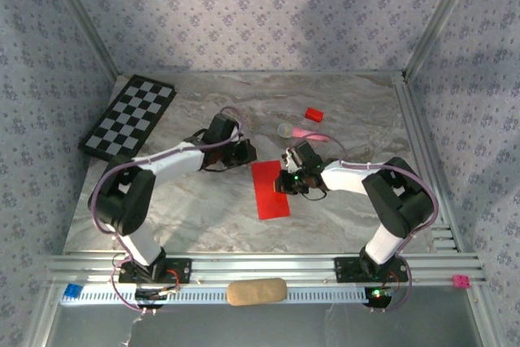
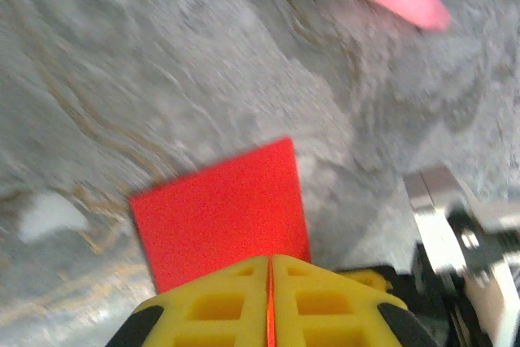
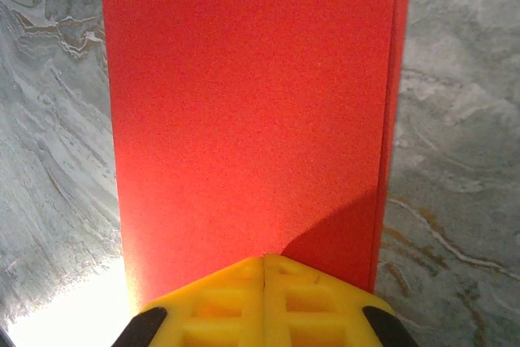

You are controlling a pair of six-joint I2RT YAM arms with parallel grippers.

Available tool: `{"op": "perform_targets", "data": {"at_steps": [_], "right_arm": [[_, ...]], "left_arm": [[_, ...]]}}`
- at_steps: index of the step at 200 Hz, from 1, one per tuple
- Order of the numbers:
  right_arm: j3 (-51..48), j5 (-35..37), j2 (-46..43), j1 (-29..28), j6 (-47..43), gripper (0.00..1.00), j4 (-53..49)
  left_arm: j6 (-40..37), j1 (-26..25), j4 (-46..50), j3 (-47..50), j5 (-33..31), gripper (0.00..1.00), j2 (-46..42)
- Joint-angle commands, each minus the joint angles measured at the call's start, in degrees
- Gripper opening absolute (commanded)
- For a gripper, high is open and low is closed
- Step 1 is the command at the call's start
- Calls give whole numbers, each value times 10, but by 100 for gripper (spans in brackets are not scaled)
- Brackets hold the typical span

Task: Fold a paper plane with a square sheet of paper (pick it up from the middle)
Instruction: First fold the square sheet of paper in half at the center of the table.

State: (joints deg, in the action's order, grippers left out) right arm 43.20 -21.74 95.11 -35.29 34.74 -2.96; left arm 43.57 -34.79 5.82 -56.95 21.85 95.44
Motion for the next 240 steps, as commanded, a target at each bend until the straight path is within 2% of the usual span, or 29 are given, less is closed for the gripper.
{"op": "perform_targets", "data": {"at_steps": [1,53,130,204,240], "right_arm": [[-25,44,7,-1,8,0,-64],[-30,47,8,0,22,0,-63],[-33,49,8,1,25,0,-57],[-39,51,2,5,24,0,-64],[-41,53,-4,4,24,0,-66]], "left_arm": [[17,-27,-10,45,26,11,-22],[73,-95,-90,139,59,10,-55],[68,-146,-124,181,48,12,-57],[43,-163,-84,219,42,13,-49],[8,-179,-11,213,19,13,-66]]}}
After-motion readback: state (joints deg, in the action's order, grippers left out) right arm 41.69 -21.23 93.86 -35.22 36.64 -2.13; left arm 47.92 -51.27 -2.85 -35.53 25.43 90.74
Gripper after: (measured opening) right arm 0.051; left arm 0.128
